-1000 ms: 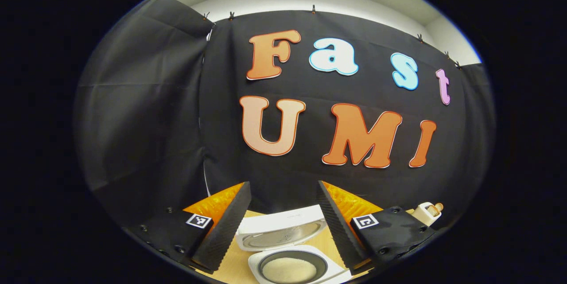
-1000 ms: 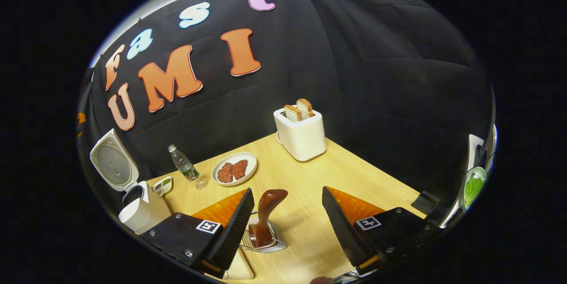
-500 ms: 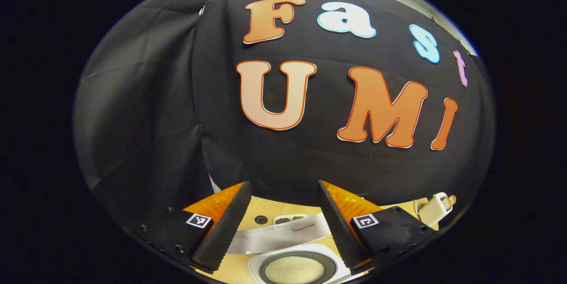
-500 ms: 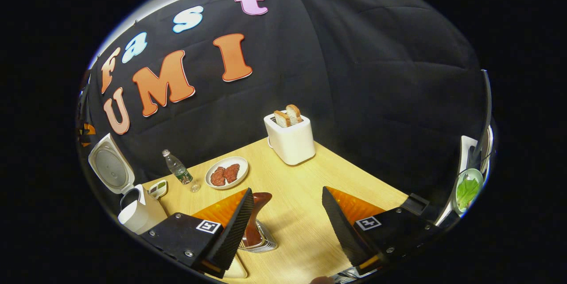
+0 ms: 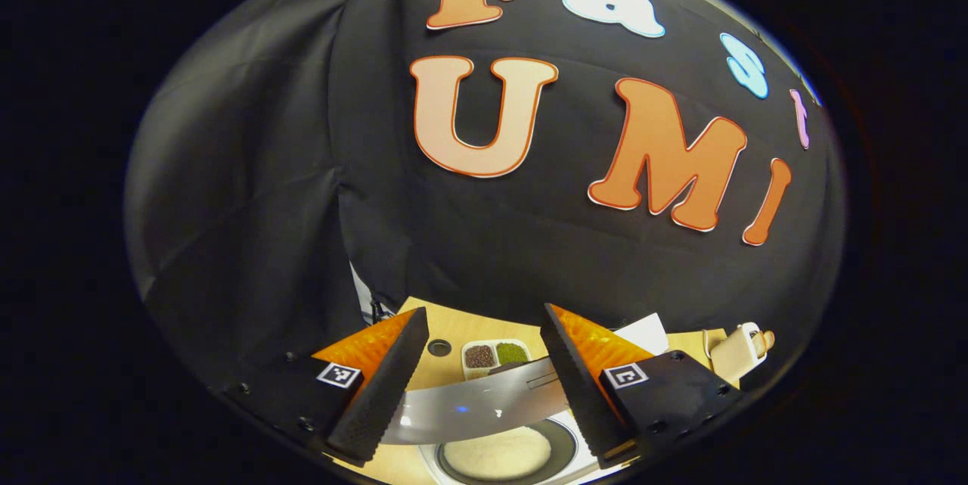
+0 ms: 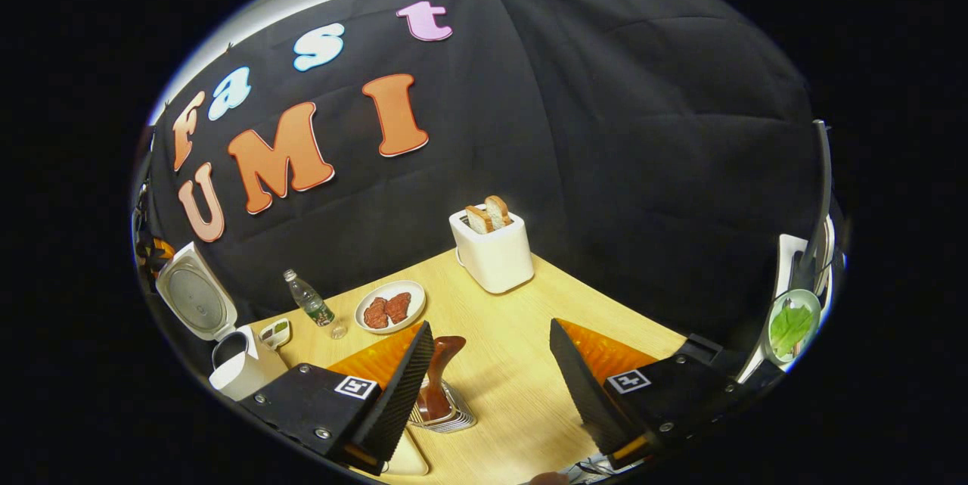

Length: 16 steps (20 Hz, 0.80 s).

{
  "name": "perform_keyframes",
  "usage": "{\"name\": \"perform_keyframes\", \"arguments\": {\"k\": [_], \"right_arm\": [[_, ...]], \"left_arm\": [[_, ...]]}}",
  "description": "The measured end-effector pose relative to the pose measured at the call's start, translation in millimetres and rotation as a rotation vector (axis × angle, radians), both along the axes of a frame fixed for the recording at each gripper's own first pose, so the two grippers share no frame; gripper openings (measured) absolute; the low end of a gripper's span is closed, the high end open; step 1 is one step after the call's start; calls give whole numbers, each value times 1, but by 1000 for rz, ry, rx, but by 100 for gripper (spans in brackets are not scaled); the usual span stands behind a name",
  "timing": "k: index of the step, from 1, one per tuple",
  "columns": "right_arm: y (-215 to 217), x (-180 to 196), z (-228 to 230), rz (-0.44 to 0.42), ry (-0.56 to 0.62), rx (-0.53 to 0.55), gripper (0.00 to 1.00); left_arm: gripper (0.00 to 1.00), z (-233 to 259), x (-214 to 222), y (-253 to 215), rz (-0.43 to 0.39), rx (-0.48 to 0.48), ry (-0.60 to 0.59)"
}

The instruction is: Close the left gripper, press the button to open the rice cooker; take a wooden spoon from the chopstick holder with the right hand, scoop a spoonful of rice and pour it into the rice cooker, then put the wooden spoon back into the chopstick holder.

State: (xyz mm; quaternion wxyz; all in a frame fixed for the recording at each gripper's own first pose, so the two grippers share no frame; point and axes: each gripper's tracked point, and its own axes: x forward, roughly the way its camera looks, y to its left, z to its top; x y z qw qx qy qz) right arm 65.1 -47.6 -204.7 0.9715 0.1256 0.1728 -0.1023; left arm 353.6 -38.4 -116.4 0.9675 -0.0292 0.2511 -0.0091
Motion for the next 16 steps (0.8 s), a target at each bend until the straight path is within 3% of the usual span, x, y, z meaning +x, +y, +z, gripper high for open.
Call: {"name": "perform_keyframes", "arguments": {"k": [6,16], "right_arm": [[30,-2,37,58,-74,-43,95],[105,-12,112,248,-205,-144,95]], "left_arm": [[100,-14,-55,-20,-72,-28,30],[100,-101,-151,-53,-143,-20,150]]}}
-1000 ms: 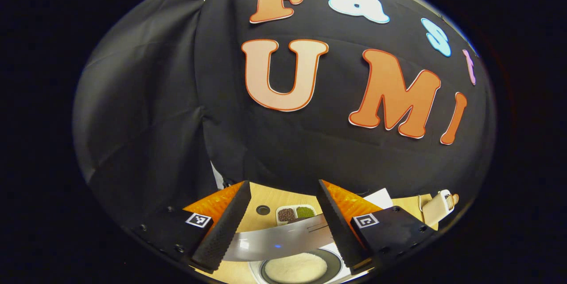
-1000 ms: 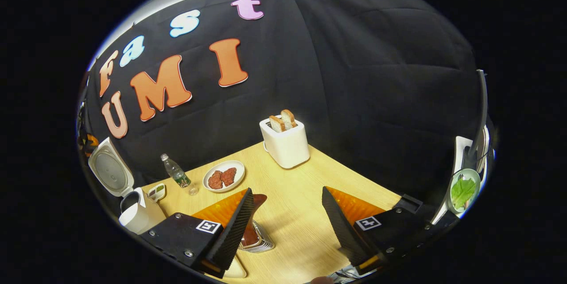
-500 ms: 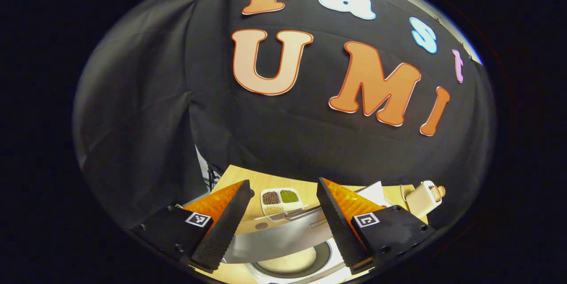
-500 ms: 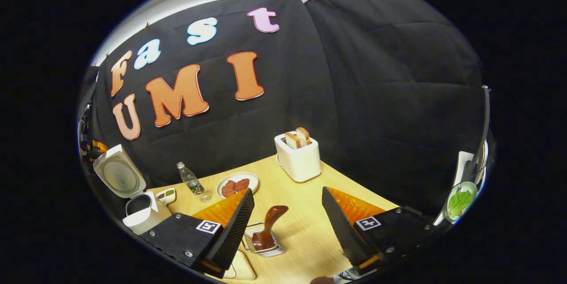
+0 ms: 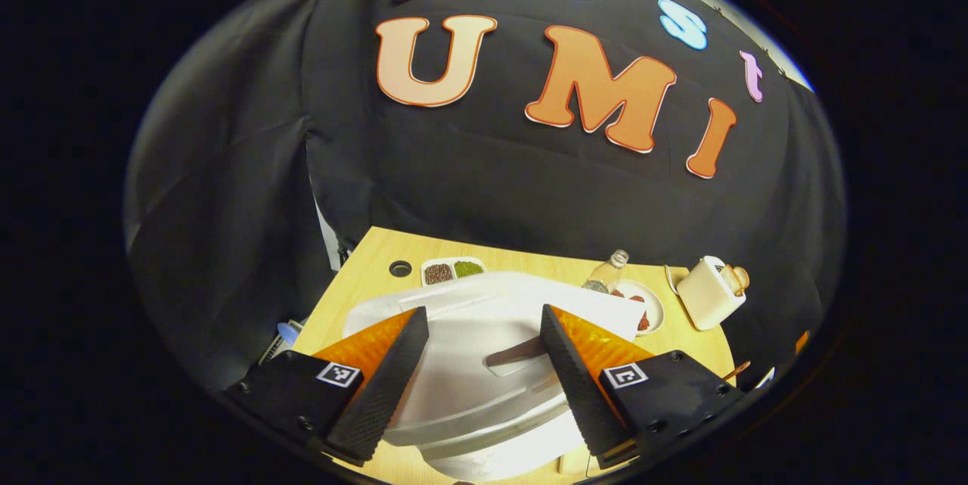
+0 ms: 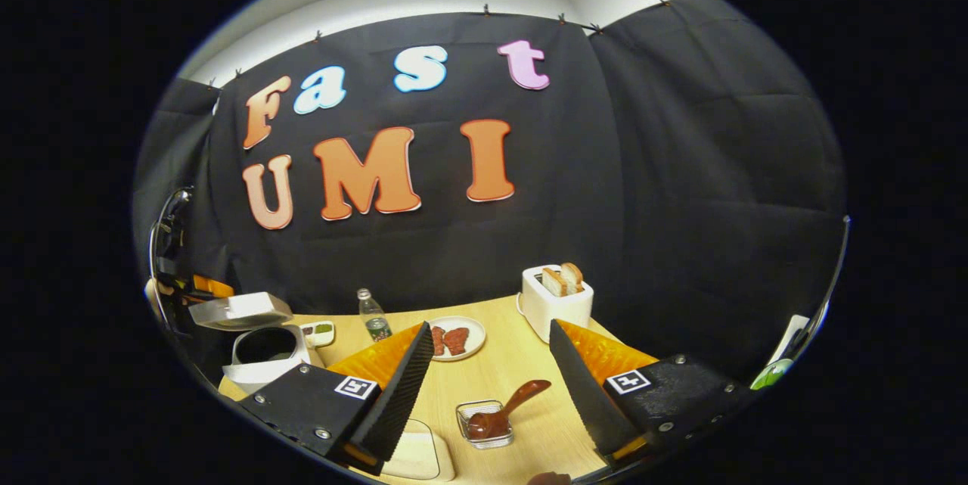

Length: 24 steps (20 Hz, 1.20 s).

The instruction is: Close the left gripper, press the button to open the rice cooker; take a wooden spoon from the chopstick holder with the right hand, scoop a spoonful of rice and pour it into the rice cooker, then put the wooden spoon back into the chopstick holder.

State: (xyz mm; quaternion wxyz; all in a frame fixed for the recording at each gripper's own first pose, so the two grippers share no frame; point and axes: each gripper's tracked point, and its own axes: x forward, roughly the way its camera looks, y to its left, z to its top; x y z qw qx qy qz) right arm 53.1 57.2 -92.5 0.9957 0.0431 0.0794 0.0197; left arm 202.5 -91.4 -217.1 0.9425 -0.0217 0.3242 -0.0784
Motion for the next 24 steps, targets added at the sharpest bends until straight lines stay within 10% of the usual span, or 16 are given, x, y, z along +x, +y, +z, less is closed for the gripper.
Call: {"name": "perform_keyframes", "arguments": {"k": [24], "right_arm": [[8,4,-55,37,128,72,95]], "left_arm": [[100,-97,-47,-3,-121,198,-2]]}}
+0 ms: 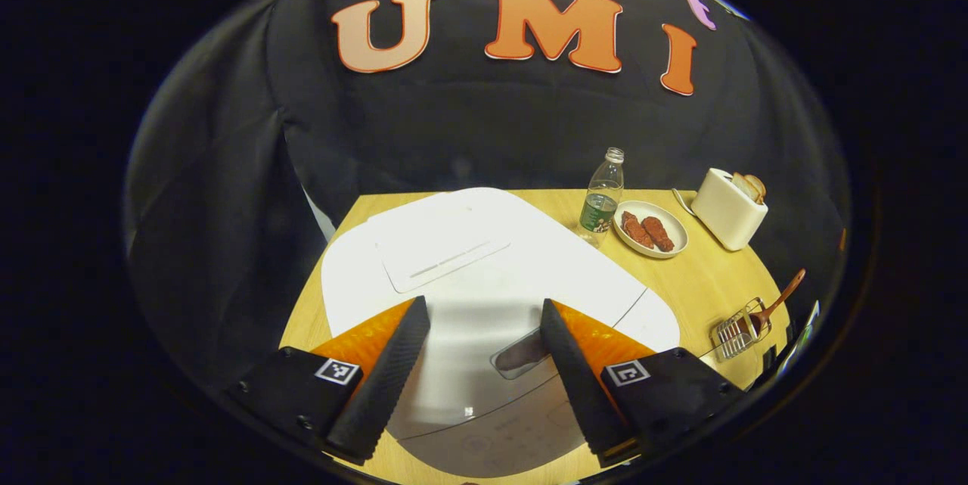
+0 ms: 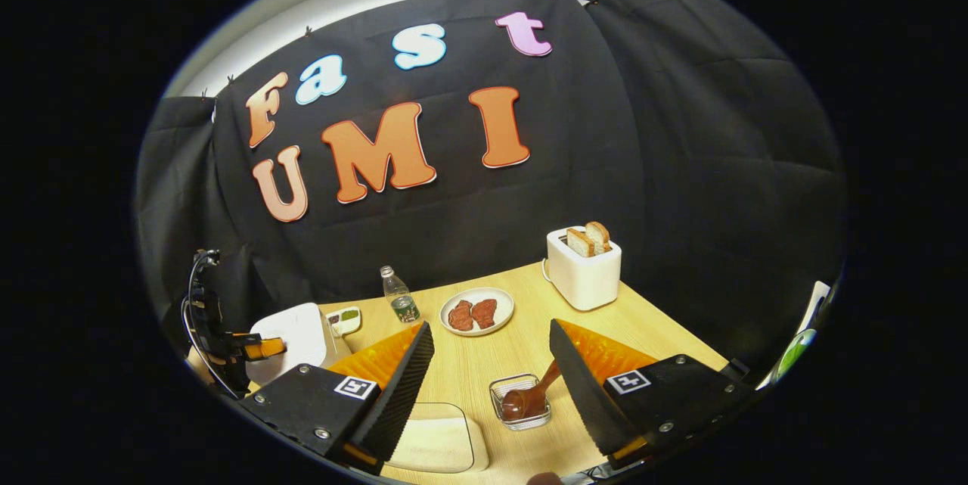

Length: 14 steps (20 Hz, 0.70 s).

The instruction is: Close the left gripper, press the button to open the rice cooker; take a wooden spoon from the chopstick holder with the right hand, scoop a spoonful of rice and pour it into the rice cooker, then put the wooden spoon back into the chopstick holder.

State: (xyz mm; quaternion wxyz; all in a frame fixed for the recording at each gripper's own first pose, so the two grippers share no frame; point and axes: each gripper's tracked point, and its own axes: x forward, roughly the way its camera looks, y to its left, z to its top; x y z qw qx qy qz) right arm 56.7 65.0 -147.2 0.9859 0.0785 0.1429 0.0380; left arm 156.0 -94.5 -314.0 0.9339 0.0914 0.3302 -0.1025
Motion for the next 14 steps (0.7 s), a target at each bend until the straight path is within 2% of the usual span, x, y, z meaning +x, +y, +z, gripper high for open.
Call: {"name": "perform_keyframes", "arguments": {"k": [2,5,7,9,10,11,12,13,14], "right_arm": [[1,-1,5,9,-10,-23,95],[-2,1,17,9,-33,-42,95],[-2,1,20,7,-39,-19,95],[2,0,19,16,-36,18,95],[2,1,18,17,-34,26,95],[0,1,15,14,-30,26,95],[-1,2,11,12,-23,26,95],[0,3,7,13,-14,34,95],[2,4,6,16,-9,54,95]], "left_arm": [[100,10,1,-1,31,-21,-12],[100,47,9,5,77,-109,-77],[100,54,11,5,107,-161,-41],[100,34,-2,1,79,-130,46],[100,18,-10,-3,39,-92,90],[100,-13,-25,-1,-3,-11,189],[100,-8,-8,-1,-51,30,87],[100,-27,-9,-1,-27,56,170],[100,-12,-6,-3,-30,23,112]]}}
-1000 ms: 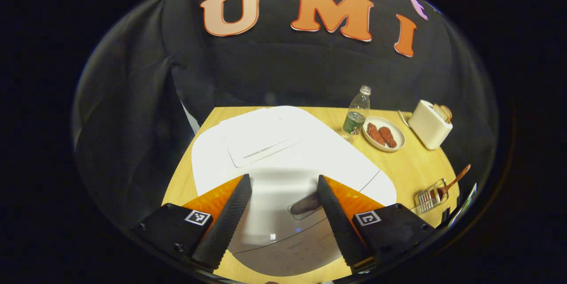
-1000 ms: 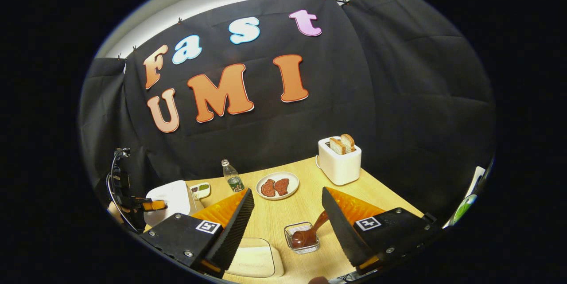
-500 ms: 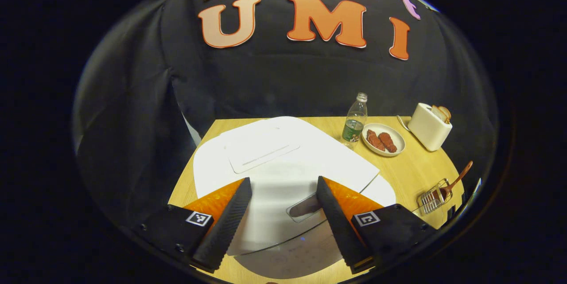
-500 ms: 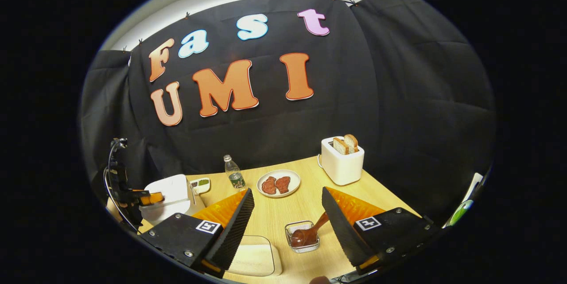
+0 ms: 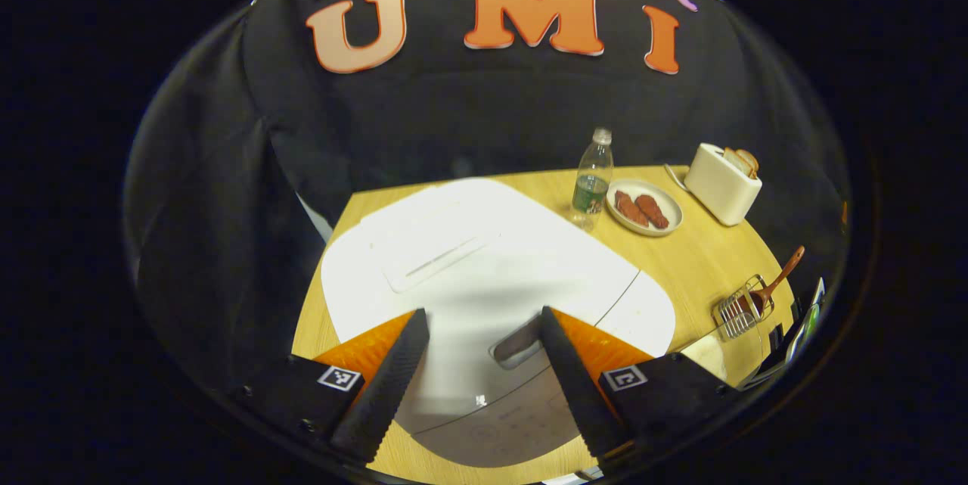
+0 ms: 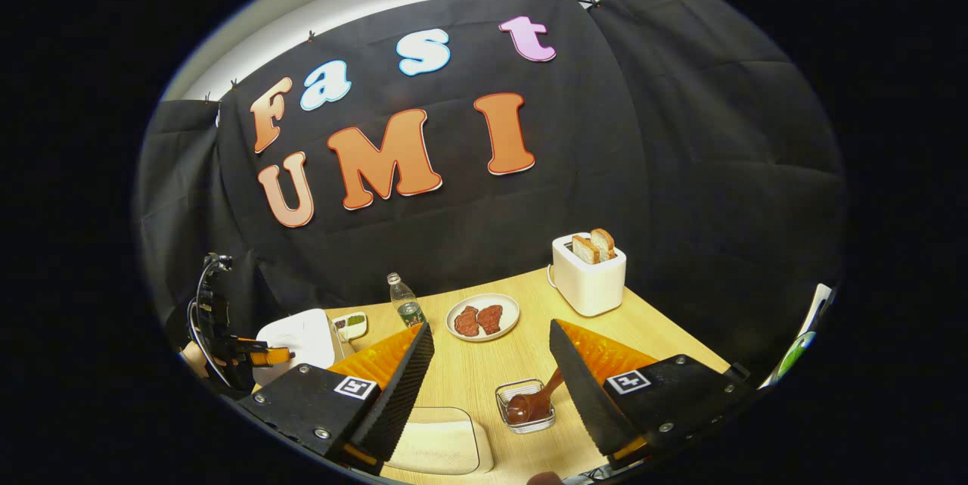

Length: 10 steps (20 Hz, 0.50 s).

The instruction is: Close the left gripper, press the button to open the rice cooker; take a wooden spoon from the chopstick holder with the right hand, scoop a spoonful of rice and pour it into the rice cooker, then put the wooden spoon back into the chopstick holder.

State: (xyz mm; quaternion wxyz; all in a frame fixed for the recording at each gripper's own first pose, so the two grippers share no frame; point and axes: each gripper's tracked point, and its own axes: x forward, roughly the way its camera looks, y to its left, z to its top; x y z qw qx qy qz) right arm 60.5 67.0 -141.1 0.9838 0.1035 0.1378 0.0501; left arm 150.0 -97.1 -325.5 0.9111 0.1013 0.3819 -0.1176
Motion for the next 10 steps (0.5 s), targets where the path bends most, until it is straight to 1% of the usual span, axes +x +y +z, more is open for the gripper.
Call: {"name": "perform_keyframes", "arguments": {"k": [1,2,3,4,7,10], "right_arm": [[3,-1,-1,5,6,24,94],[5,-2,-2,11,14,45,95],[7,-2,-5,16,22,57,95],[6,-3,-8,19,27,57,95],[0,-7,-8,10,28,40,95],[-9,-12,-5,-3,26,56,95]], "left_arm": [[100,1,-8,2,14,5,66],[100,6,-6,1,5,-18,17],[100,6,-8,3,16,-13,47],[100,13,-3,1,7,-18,13],[100,15,-5,6,17,-2,24],[100,37,1,7,72,-79,-2]]}}
